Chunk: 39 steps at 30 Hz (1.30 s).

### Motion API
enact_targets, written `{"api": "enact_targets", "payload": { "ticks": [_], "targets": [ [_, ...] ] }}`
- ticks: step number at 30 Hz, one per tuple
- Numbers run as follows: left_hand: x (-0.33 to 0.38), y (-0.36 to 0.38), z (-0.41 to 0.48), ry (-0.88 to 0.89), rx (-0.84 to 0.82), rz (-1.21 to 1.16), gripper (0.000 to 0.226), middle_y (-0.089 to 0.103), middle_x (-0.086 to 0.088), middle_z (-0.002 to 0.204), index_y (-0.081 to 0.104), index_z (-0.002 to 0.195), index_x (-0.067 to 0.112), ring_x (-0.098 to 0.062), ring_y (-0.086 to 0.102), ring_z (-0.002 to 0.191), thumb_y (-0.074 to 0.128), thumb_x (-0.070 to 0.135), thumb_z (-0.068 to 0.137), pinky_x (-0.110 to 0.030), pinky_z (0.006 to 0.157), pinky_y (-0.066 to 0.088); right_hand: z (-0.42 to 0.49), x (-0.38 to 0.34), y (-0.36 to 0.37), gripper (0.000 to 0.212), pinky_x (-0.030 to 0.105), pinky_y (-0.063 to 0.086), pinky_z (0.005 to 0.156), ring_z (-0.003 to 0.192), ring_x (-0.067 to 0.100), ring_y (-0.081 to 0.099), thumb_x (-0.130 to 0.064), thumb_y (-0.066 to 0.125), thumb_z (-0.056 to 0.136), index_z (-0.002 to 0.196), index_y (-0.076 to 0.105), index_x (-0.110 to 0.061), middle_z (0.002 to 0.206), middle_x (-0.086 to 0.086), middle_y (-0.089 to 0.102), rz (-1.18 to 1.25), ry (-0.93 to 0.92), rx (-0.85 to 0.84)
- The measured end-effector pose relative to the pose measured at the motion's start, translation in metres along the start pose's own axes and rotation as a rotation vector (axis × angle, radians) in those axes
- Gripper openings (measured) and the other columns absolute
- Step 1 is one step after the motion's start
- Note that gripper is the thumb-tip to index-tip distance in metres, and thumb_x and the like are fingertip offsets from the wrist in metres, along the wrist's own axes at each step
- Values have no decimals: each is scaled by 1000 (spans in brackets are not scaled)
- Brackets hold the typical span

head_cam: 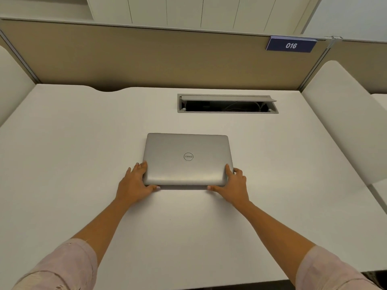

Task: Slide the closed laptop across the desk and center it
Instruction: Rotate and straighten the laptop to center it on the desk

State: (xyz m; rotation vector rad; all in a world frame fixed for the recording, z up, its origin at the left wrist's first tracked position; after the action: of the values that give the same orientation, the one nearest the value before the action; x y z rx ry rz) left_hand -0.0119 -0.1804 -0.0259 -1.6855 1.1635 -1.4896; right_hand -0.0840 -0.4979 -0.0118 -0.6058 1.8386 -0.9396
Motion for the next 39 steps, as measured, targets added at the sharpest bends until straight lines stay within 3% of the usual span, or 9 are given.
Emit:
{"api": "enact_targets", "payload": {
  "ticks": [4,21,30,39],
  "targets": [
    [0,2,7,-23,-24,-33,112,21,-4,160,15,153,27,-34,15,147,77,59,66,-51,112,29,5,3,-1,111,41,35,108,134,35,29,-62,82,58,148,30,-23,146,14,32,50,-19,34],
    [14,11,18,-5,25,-81,110,22,-5,160,16,152,22,-31,15,148,78,55,68,-46,115,26,30,10,-5,103,43,29,114,141,33,21,-53,78,72,153,23,-21,157,14,22,34,-86,55],
    [10,12,20,11,-3,-58,109,18,-4,161,12,153,24,-30,11,148,74,58,71,-47,115,25,30,11,1,104,44,30,112,139,33,23,-51,80,70,152,24,-22,156,12,26,99,-67,84],
    [8,17,15,98,18,-26,103,11,-6,162,5,154,17,-23,8,149,64,59,80,-40,120,9,28,18,1,102,45,28,115,143,30,18,-55,76,73,154,19,-28,160,8,20,122,-94,64]
  ]
}}
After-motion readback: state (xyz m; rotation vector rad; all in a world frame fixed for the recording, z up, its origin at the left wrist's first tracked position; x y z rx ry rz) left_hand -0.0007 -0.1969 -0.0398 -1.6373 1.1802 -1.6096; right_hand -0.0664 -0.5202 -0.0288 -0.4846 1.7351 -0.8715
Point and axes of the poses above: each hand's wrist, its own z-axis towards the middle knuckle, its own y-axis out of the palm, x = y × z, the point moved 1 cm from there along z, towards the middle knuckle
